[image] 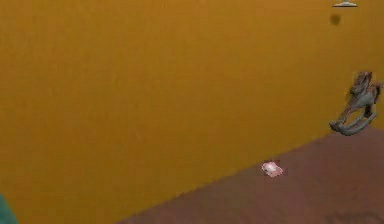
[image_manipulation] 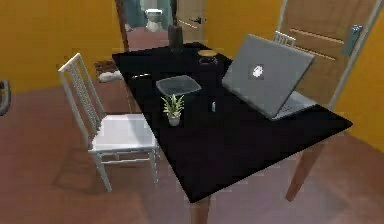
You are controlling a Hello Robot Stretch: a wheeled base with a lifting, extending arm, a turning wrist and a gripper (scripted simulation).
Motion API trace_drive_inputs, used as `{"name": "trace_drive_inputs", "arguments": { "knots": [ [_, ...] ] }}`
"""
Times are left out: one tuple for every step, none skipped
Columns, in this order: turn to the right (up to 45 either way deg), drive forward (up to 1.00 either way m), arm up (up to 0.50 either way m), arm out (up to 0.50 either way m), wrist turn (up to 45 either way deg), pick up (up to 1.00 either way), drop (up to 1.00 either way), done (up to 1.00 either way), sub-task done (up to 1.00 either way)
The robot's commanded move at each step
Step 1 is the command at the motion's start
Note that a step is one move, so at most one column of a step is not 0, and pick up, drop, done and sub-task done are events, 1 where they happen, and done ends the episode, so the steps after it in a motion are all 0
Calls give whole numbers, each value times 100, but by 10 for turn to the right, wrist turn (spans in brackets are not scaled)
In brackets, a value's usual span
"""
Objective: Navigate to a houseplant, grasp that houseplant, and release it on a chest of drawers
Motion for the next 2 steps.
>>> {"name": "trace_drive_inputs", "arguments": {
  "knots": [
    [450,0,0,0,0,0,0,0,0],
    [360,0,0,0,0,0,0,0,0]
  ]
}}
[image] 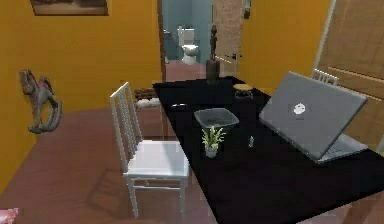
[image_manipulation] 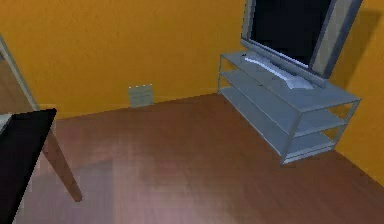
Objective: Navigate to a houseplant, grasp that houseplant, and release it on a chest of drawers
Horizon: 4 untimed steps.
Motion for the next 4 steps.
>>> {"name": "trace_drive_inputs", "arguments": {
  "knots": [
    [30,0,0,0,0,0,0,0,0],
    [0,25,0,0,0,0,0,0,0],
    [-450,0,0,0,0,0,0,0,0],
    [-360,0,0,0,0,0,0,0,0]
  ]
}}
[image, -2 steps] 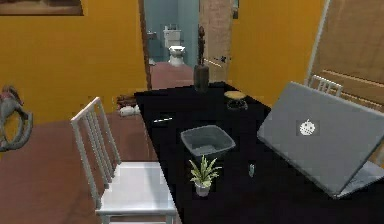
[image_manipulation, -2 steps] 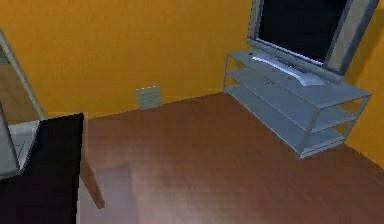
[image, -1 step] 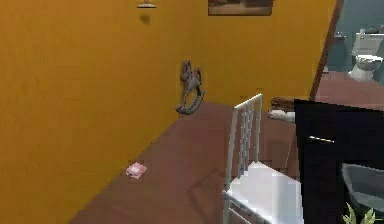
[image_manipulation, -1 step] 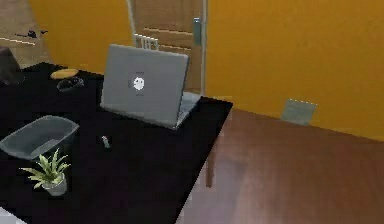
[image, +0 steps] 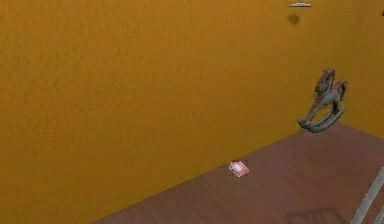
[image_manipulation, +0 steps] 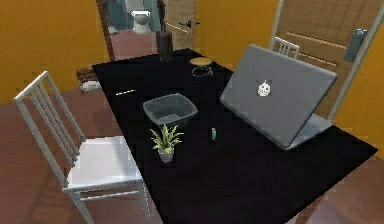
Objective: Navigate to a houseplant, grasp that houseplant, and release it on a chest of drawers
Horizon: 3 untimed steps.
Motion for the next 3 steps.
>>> {"name": "trace_drive_inputs", "arguments": {
  "knots": [
    [0,0,50,0,0,0,0,0,0],
    [0,0,36,0,0,0,0,0,0],
    [0,0,0,30,0,0,0,0,0]
  ]
}}
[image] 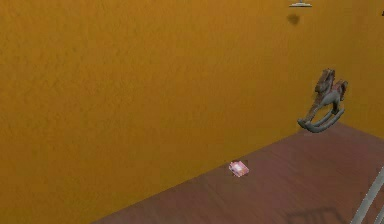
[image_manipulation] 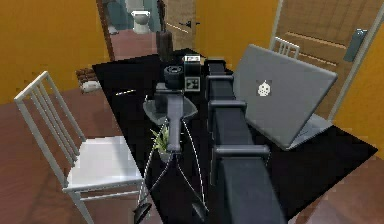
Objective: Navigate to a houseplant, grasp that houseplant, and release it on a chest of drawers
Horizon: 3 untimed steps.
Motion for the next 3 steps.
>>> {"name": "trace_drive_inputs", "arguments": {
  "knots": [
    [0,0,0,0,450,0,0,0,0],
    [0,0,0,0,450,0,0,0,0],
    [0,0,0,0,450,0,0,0,0]
  ]
}}
